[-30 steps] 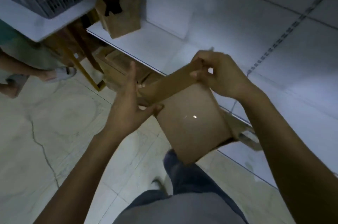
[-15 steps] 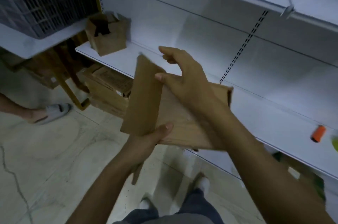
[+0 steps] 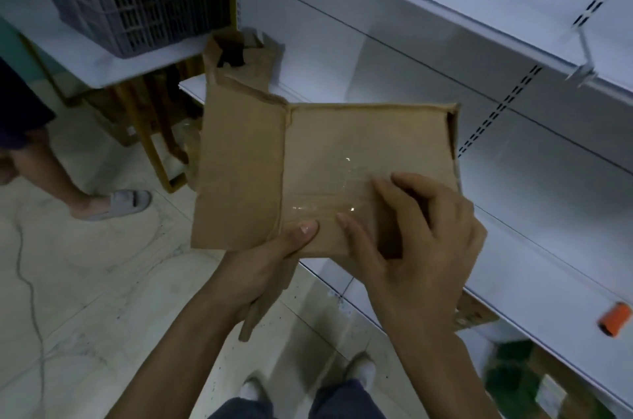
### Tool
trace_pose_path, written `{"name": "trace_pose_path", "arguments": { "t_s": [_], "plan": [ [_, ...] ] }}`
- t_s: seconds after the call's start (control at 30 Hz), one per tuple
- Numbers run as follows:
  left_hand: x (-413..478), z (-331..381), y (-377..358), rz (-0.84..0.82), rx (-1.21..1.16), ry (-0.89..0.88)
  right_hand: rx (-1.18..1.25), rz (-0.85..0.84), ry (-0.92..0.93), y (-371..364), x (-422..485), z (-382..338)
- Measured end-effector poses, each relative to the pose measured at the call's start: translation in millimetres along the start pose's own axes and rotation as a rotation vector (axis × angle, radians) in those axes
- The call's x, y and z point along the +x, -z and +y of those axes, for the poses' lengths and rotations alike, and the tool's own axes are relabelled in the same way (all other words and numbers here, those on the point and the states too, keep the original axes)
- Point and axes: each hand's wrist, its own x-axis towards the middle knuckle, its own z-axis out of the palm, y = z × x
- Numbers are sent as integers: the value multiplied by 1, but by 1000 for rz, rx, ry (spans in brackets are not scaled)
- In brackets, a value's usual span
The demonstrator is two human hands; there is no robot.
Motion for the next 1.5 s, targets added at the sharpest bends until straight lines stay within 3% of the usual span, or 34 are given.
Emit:
{"name": "trace_pose_path", "arguments": {
  "t_s": [0.17,0.47,0.67,0.73,0.8,0.97,1.1,1.2,1.33,1.43,1.5],
  "plan": [
    [-6,-5,-5,-44,-86,81,-58,-80,18,3,6,-2],
    [-5,-19,-1,-45,-135,106,-5,-32,163,-1,1,4],
    [-11,-21,-11,9,25,93,42,-97,244,-5,-8,27],
    [-11,-24,-10,31,44,123,152,-145,108,-4,-8,31],
    [-10,-30,-5,44,46,143,357,-127,-146,-1,-6,30],
    [-7,-47,17,46,-6,175,1218,23,-1130,-3,2,45],
    [5,-66,48,183,-91,211,1389,50,-1444,-11,-6,76],
    [11,-70,76,288,-134,220,1265,70,-1503,-17,-18,97],
    [12,-71,109,349,-173,196,747,26,-1299,-16,-31,109],
    [10,-70,115,315,-183,168,687,-289,-1251,-23,-47,102],
    [11,-74,113,300,-196,178,606,-522,-1100,-27,-56,89]
  ]
}}
